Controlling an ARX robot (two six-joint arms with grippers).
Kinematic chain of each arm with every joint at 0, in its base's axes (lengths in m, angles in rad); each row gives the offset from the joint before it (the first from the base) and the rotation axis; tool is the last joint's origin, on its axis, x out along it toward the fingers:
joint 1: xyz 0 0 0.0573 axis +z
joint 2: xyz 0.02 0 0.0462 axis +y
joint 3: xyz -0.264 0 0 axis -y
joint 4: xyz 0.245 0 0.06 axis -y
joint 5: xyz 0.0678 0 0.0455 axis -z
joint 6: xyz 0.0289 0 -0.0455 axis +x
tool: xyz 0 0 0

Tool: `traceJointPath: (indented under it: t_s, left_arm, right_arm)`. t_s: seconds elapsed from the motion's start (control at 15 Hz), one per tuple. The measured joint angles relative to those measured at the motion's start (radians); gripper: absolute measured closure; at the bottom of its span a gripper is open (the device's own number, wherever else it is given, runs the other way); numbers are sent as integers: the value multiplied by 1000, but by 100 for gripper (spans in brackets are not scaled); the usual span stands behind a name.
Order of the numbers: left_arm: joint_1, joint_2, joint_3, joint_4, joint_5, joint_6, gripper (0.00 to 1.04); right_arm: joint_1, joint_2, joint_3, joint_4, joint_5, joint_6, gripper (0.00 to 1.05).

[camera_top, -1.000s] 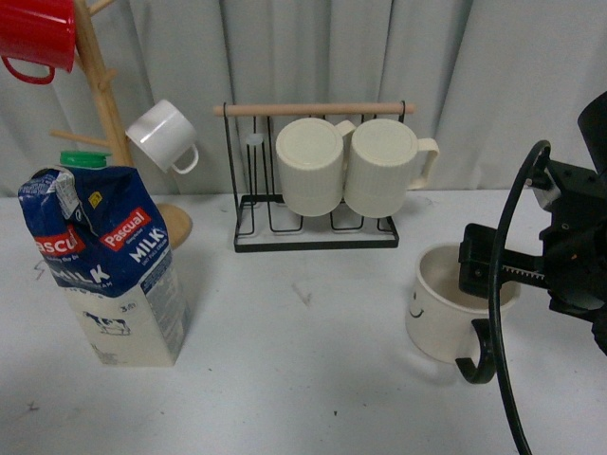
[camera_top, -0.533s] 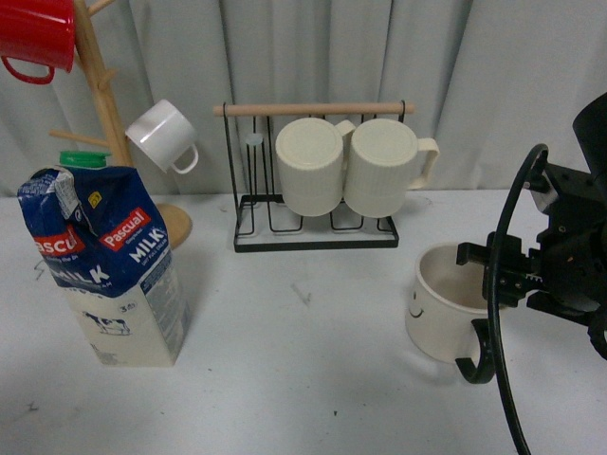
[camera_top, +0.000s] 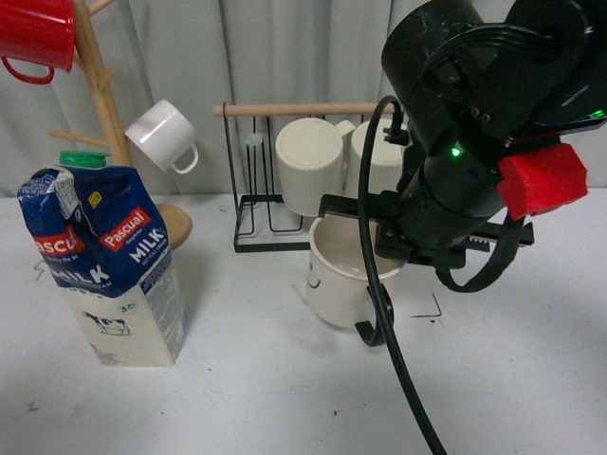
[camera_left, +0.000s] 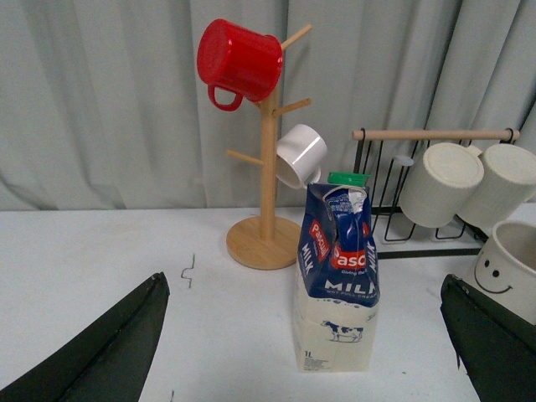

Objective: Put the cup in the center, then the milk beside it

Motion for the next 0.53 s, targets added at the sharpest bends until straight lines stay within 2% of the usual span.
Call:
traceJointPath:
  t_s: [0.53]
  left_arm:
    - [0,0,0,0,0,0,7]
  right_arm:
    - [70,55,23,-62,44,65,102]
